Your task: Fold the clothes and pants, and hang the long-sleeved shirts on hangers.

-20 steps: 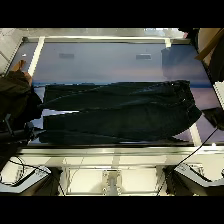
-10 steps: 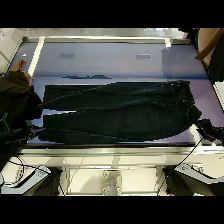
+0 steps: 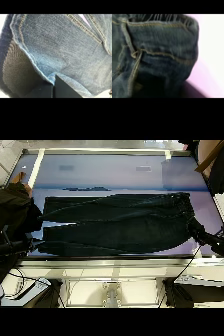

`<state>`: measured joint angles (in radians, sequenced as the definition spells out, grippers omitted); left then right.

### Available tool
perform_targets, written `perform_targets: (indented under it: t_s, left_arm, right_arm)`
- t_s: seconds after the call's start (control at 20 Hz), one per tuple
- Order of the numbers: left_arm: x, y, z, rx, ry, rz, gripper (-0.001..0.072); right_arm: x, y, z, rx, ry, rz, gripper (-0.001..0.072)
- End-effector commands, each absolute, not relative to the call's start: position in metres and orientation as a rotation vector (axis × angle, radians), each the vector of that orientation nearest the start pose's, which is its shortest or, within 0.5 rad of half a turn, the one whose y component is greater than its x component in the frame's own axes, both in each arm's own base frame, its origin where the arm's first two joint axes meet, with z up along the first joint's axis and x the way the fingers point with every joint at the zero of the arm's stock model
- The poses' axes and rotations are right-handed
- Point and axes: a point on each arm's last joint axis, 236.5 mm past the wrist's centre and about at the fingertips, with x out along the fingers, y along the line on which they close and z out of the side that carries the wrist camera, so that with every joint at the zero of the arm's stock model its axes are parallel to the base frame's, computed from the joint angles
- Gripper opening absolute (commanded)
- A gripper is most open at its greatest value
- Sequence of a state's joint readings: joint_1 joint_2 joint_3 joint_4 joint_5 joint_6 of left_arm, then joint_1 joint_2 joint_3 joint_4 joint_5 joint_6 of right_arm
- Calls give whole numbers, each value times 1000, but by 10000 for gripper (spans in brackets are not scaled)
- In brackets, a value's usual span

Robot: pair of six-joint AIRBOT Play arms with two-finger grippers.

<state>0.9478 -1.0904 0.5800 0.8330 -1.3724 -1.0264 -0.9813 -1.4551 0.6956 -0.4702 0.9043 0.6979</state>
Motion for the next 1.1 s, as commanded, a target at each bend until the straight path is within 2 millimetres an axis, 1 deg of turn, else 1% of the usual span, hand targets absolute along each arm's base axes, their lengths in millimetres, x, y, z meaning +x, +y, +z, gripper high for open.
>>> perform_targets:
  t_s: [0.0, 0.05, 0.1, 0.15, 0.2, 0.25, 0.35, 0.4, 0.45, 0.5, 0.55, 0.6, 0.7, 0.8, 0.85, 0.9, 0.95, 1.0, 1.05]
  left_arm:
    - [235, 61, -44, -1023, 1184, -55, 13]
    - [238, 65, -40, -1011, 1175, -54, 13]
    - [241, 70, -34, -990, 1158, -47, 13]
    - [245, 76, -25, -972, 1135, -28, 13]
    - [248, 82, -15, -960, 1117, -2, 12]
    - [246, 89, -8, -940, 1120, 39, 12]
    - [224, 100, 1, -860, 1200, 120, 12]
    - [216, 104, 7, -820, 1225, 143, 13]
    - [216, 107, 18, -787, 1211, 152, 13]
    - [221, 110, 29, -766, 1174, 155, 13]
    - [229, 111, 44, -751, 1125, 147, 12]
    - [235, 113, 57, -734, 1090, 146, 12]
    - [243, 125, 78, -712, 1040, 176, 11]
    - [258, 143, 93, -690, 985, 213, 10]
    - [270, 150, 97, -687, 974, 214, 10]
    - [286, 153, 98, -686, 972, 202, 10]
    - [309, 152, 97, -668, 974, 173, 10]
    - [336, 150, 94, -654, 968, 151, 10]
    - [370, 147, 91, -639, 949, 138, 10]
  right_arm:
    - [355, -175, -64, 982, 750, -41, 45]
    - [357, -172, -48, 982, 736, 6, 44]
    - [355, -169, -30, 988, 733, 46, 43]
    - [348, -167, -18, 986, 754, 61, 43]
    - [333, -165, -11, 989, 804, 49, 43]
    - [314, -163, -8, 980, 864, 27, 43]
    - [269, -160, 0, 942, 991, -37, 43]
    - [251, -156, 12, 942, 1017, -57, 43]
    - [239, -149, 28, 938, 1011, -49, 43]
    - [227, -138, 46, 929, 1004, -34, 43]
    - [215, -128, 60, 919, 1007, -28, 43]
    - [208, -124, 70, 896, 998, -52, 43]
    - [206, -132, 83, 878, 945, -174, 42]
    - [214, -148, 89, 892, 890, -264, 41]
    - [223, -157, 89, 909, 863, -298, 40]
    - [232, -161, 86, 924, 854, -310, 40]
    - [244, -160, 80, 929, 861, -298, 40]
    - [257, -155, 73, 935, 885, -270, 40]
    - [270, -150, 62, 939, 911, -248, 40]
